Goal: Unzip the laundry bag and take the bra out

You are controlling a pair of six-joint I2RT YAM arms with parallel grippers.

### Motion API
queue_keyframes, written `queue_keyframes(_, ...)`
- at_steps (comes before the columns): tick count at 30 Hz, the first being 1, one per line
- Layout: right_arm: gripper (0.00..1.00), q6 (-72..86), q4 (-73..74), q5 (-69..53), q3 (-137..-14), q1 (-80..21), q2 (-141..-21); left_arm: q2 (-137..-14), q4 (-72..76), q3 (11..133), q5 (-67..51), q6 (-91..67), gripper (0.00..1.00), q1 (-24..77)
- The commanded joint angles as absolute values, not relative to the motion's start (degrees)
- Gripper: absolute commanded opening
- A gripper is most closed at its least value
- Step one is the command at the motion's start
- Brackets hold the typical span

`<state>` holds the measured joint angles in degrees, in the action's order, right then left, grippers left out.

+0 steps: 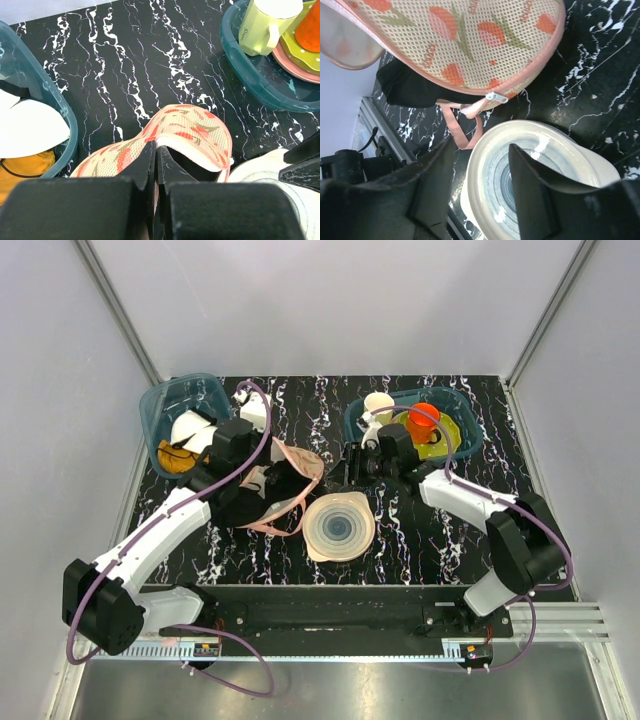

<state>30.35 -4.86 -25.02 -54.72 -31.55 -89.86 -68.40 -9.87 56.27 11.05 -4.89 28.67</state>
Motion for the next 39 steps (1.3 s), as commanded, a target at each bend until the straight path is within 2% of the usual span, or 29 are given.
queue_keyframes(1,0.50,21.7,-1.9,-29.4,-59.0,-32.4,-91.4,-66.4,-6.9,58.3,8.8,-5.7,0.00,28.4)
queue_keyframes(2,0.44,20.8,-1.0,-28.6,-59.6,-32.4,-92.3,-66.4,-6.9,58.2,8.7,-5.8,0.00,28.3)
queue_keyframes(4,0.41,18.4,2.0,-27.3,-61.7,-32.3,-93.2,-66.5,-6.7,58.1,8.5,-5.7,0.00,28.3)
queue_keyframes(11,0.49,13.5,6.5,-28.7,-66.0,-33.8,-98.8,-67.3,-6.7,58.6,7.7,-5.9,0.00,28.4)
queue_keyframes(21,0.49,11.2,4.2,-30.5,-65.4,-35.9,-100.2,-67.7,-6.9,59.1,5.6,-6.2,0.00,28.3)
queue_keyframes(28,0.45,10.6,3.8,-30.6,-67.6,-36.2,-102.8,-67.5,-6.8,59.2,3.8,-5.9,0.00,28.4)
queue_keyframes(34,0.49,10.6,2.8,-30.2,-68.3,-36.2,-103.5,-67.4,-6.7,58.9,2.1,-6.1,0.00,28.4)
queue_keyframes(39,0.45,11.4,1.2,-31.6,-68.2,-36.4,-103.8,-67.7,-6.6,58.6,1.6,-6.2,0.00,28.4)
